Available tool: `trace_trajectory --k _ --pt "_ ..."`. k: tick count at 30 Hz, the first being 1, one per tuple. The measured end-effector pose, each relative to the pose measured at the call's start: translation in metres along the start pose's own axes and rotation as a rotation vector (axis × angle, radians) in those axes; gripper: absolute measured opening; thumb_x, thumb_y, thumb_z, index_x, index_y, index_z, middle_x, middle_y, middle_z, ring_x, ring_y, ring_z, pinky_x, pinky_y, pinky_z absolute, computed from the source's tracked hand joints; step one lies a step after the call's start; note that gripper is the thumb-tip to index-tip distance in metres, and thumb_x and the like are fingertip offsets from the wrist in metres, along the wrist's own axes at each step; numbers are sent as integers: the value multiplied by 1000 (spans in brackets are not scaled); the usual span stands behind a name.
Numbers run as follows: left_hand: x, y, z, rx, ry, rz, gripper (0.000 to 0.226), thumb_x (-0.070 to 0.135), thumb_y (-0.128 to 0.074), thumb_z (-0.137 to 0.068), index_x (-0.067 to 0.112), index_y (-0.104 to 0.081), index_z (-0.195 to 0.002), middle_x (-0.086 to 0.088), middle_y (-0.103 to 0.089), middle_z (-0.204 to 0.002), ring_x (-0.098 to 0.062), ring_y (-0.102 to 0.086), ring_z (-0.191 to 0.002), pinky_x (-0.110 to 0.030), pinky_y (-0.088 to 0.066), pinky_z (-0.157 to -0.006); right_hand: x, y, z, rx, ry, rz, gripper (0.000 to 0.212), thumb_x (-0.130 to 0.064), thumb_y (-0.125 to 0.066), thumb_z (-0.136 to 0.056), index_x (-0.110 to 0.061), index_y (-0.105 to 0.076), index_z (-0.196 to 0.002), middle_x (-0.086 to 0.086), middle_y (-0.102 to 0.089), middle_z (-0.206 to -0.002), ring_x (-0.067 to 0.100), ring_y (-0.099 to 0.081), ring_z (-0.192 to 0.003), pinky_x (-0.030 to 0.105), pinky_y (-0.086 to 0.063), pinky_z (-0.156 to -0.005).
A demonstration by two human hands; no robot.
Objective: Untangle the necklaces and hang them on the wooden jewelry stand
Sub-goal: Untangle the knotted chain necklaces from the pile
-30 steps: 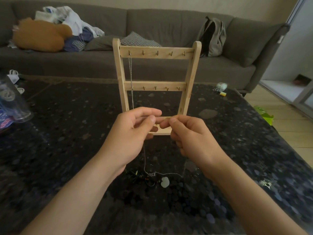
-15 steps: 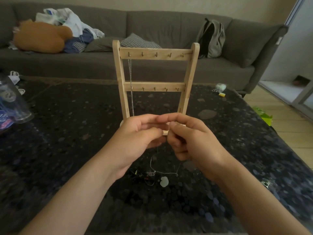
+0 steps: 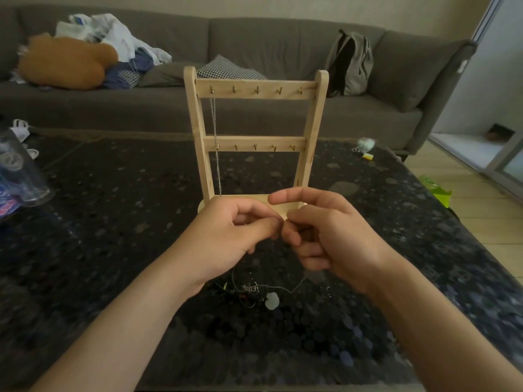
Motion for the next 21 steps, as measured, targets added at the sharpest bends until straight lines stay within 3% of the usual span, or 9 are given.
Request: trace_trajectory --k 2,5,9,10,13,16,21 --pt "-5 1 -1 9 80 36 16 24 -68 -103 23 -82 -94 5 -78 -84 -9 -59 -65 -27 -45 -65 0 3 -1 59 32 52 28 -3 -47 -108 -13 -67 -124 9 -56 -67 14 -34 -48 26 -26 -42" --pt "-9 -6 0 -57 221 286 19 20 -62 -103 17 -77 -93 -3 -70 -83 -14 -53 -63 -31 -39 -62 -2 10 -1 175 111 89 24 1 -54 -104 -12 -71 -116 7 -62 -73 15 -44 -55 28 -35 -49" --pt "-11 -13 2 -139 319 500 15 19 -57 -106 13 -71 -105 -8 -71 -87 -13 -52 -61 -30 -36 -59 -7 15 0 287 234 246 23 0 -63 -98 -19 -77 -102 6 -74 -95 16 -69 -81 23 -54 -70" --pt "-11 -12 3 -138 323 504 16 19 -57 -107 13 -71 -108 -8 -73 -88 -13 -54 -62 -30 -38 -59 -8 15 0 314 259 289 23 -1 -63 -97 -20 -77 -98 7 -75 -96 13 -69 -83 19 -54 -71" --pt "-9 -10 3 -109 317 501 19 21 -57 -108 11 -71 -118 -10 -79 -95 -14 -61 -65 -30 -45 -62 -9 20 5 432 291 329 19 -8 -64 -95 -16 -76 -82 2 -69 -74 5 -59 -64 14 -44 -58" --pt "-7 -6 2 -76 298 486 23 23 -55 -110 11 -69 -124 -13 -82 -103 -15 -64 -67 -31 -48 -62 -1 19 4 406 153 276 25 -12 -61 -96 -6 -76 -78 6 -69 -67 13 -61 -58 24 -47 -52" --pt "-6 0 2 -36 270 421 21 24 -54 -112 12 -67 -124 -13 -83 -104 -16 -67 -68 -29 -47 -60 29 -3 -2 201 -198 92 44 -27 -51 -108 1 -79 -89 21 -78 -83 29 -74 -67 35 -58 -58"
Point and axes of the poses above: each hand's wrist, its own z-axis away from the middle knuckle, its own y-axis out of the back of the hand, x = y × z, the point moved 7 cm from there along -z, towards the middle knuckle
